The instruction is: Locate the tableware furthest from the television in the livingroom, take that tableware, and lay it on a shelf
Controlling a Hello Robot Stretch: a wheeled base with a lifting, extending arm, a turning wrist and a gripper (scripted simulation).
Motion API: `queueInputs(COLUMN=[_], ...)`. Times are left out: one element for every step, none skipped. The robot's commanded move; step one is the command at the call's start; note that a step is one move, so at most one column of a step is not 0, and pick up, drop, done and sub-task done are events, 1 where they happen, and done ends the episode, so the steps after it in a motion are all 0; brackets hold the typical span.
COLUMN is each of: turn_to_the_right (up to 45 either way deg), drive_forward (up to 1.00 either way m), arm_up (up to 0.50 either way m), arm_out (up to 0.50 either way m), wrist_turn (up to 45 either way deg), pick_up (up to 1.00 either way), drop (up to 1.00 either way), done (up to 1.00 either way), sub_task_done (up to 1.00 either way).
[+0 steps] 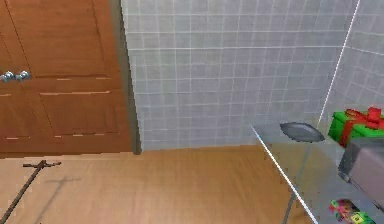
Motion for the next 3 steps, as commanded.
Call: queueInputs(turn_to_the_right=[0.0,-33.0,0.0], drive_forward=[0.60,0.00,0.00], arm_up=[0.00,0.00,0.50], arm_out=[0.00,0.00,0.00], wrist_turn=[0.0,0.0,0.0], pick_up=[0.00,0.00,0.00], drop=[0.00,0.00,0.00], done=[0.00,0.00,0.00], sub_task_done=[0.00,0.00,0.00])
